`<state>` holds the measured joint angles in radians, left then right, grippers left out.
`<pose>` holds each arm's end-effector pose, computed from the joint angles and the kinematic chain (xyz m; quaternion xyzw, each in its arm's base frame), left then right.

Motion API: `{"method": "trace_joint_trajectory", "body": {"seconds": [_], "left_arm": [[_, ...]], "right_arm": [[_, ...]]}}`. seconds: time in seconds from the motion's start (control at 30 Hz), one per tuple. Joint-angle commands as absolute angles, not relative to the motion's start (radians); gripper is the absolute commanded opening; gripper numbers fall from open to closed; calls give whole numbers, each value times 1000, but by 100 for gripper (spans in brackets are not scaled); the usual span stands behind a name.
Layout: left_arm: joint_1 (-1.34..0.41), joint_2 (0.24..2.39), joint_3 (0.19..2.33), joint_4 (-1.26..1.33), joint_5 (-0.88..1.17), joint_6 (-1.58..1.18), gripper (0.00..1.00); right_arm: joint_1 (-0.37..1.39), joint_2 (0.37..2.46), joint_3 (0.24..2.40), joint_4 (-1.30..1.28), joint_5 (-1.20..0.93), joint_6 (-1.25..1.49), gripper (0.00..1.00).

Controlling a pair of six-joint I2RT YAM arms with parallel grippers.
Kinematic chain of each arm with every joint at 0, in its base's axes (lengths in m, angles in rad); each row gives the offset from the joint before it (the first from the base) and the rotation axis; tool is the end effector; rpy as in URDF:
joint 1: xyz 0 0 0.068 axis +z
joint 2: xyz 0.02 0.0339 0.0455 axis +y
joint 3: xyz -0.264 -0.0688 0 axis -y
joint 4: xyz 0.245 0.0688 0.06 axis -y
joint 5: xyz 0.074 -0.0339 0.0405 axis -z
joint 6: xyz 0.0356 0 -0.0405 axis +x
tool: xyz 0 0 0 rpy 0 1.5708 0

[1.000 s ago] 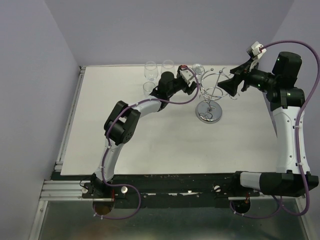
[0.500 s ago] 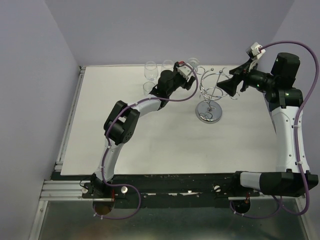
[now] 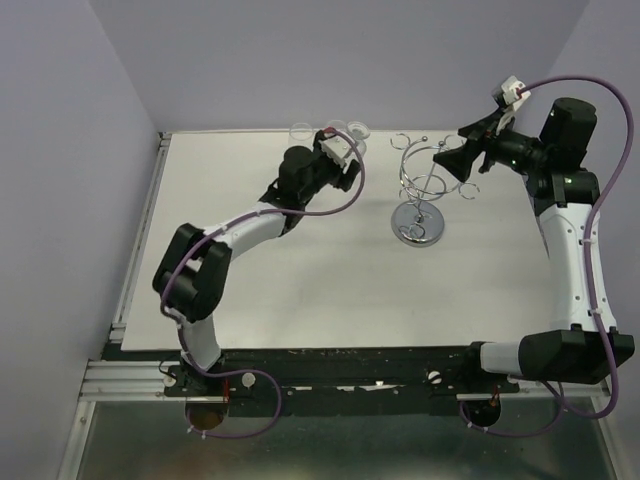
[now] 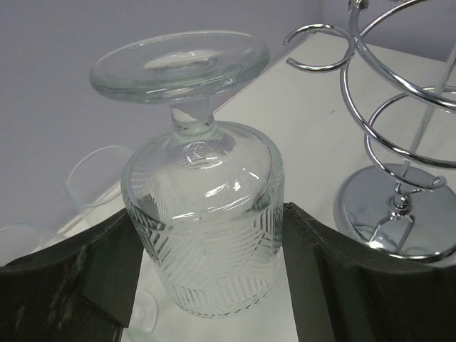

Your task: Take the wine glass off the wine glass rack

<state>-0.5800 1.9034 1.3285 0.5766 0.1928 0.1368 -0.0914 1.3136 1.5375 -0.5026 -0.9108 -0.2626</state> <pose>0.3755 -0.2542 0.2804 0.3105 0.6346 -0.2212 0.6722 0.2720 0.0033 0.4554 -0.3251 0.6918 0.2505 0.5941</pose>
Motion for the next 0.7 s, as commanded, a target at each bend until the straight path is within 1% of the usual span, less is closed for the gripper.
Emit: {"method": "trace_joint_trajectory", "body": {"seconds": [0.0, 0.07, 0.13, 0.17, 0.2, 0.27, 0.43, 0.57, 0.67], "left_arm": [[-557, 1604, 1182, 548, 294, 118, 19], [-552, 1493, 1120, 465, 345, 101, 17], [-545, 1380, 1068, 373, 392, 91, 11], [-537, 1332, 1046, 326, 426, 89, 8], [-532, 1281, 1029, 266, 443, 87, 1], [-511, 1200, 1009, 154, 457, 72, 0], [-391, 1065, 1008, -115, 525, 5, 0], [-319, 1034, 999, -175, 589, -132, 0], [-273, 1067, 993, -126, 721, -259, 0]], "right_arm": [[-84, 1327, 1540, -417, -934, -261, 98], [-72, 1330, 1532, -402, -927, -264, 98], [-48, 1330, 1525, -397, -905, -282, 96], [-23, 1330, 1523, -403, -884, -302, 95], [0, 1327, 1519, -414, -843, -345, 94], [99, 1307, 1494, -420, -754, -444, 93], [282, 1227, 1352, -321, -660, -676, 92], [403, 1172, 1221, -178, -623, -761, 93], [484, 1166, 1158, -106, -626, -808, 92]]}}
